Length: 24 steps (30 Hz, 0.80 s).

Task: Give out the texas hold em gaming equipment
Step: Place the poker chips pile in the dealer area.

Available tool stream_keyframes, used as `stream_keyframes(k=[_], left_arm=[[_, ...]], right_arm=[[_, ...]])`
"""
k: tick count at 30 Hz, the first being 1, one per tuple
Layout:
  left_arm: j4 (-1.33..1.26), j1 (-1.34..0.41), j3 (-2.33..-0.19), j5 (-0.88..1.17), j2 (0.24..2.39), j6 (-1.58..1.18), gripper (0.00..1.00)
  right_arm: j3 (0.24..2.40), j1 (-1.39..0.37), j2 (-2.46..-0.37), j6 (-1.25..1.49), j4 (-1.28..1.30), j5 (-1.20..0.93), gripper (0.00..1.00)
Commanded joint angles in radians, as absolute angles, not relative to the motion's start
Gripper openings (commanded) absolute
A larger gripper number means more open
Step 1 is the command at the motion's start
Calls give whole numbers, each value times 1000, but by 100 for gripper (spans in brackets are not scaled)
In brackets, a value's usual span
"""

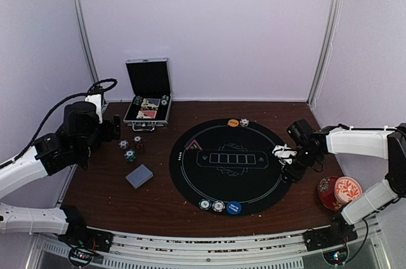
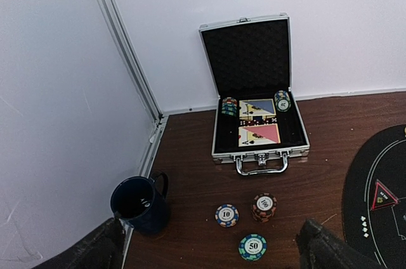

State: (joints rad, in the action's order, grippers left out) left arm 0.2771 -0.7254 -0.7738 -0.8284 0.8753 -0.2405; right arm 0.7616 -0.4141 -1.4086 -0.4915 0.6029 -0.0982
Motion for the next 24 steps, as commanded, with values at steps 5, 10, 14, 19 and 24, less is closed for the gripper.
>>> stream_keyframes(k=[5,10,14,19,24], left_arm=[[227,-719,-772,-819,873,-232,98],[227,-720,-773,-819,873,-232,98],[227,-720,-772,-819,870,-232,98],[227,-719,-771,-819,873,-232,98],[227,-719,-772,-821,871,-232,98]], right_arm=[[767,-408,-1434,-504,600,-112,64],[771,-408,-1464,-514,604,-134,64],[769,-408,-1466,-521,608,-146,61],[766,-408,-1462,-522,613,-152,53],[765,-408,-1455,-522,616,-157,47]])
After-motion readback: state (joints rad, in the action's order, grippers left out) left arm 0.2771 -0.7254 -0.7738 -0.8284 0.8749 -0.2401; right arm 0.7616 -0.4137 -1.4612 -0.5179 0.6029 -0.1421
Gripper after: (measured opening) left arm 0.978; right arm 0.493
